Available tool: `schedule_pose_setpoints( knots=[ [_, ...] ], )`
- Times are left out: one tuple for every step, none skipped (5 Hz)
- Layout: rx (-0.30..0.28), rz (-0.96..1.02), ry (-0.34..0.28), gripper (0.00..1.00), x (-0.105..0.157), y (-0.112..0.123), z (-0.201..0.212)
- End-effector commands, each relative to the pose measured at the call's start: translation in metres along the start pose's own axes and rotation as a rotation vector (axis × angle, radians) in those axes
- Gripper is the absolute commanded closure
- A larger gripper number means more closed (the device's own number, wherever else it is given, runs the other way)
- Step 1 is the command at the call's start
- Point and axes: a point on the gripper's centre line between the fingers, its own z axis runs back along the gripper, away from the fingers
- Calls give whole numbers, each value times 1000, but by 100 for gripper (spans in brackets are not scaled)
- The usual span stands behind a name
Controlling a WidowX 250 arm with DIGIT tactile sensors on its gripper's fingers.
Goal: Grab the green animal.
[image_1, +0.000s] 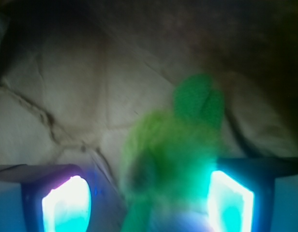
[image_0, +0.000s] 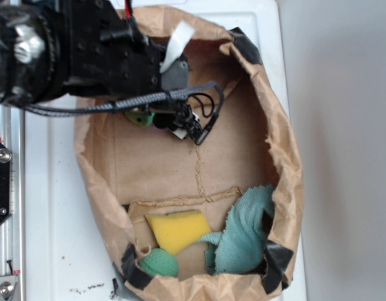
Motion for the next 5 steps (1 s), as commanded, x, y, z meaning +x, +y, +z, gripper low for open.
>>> schedule_pose_setpoints(
  knots=[
    [-38, -37, -100, 45, 7, 10, -16],
    [-44, -20, -87, 100, 12, 12, -10],
    [-57, -16, -82, 100, 15, 12, -4],
    [-75, -32, -64, 100, 21, 12, 10],
    [-117, -72, -15, 100, 34, 2, 48]
  ],
)
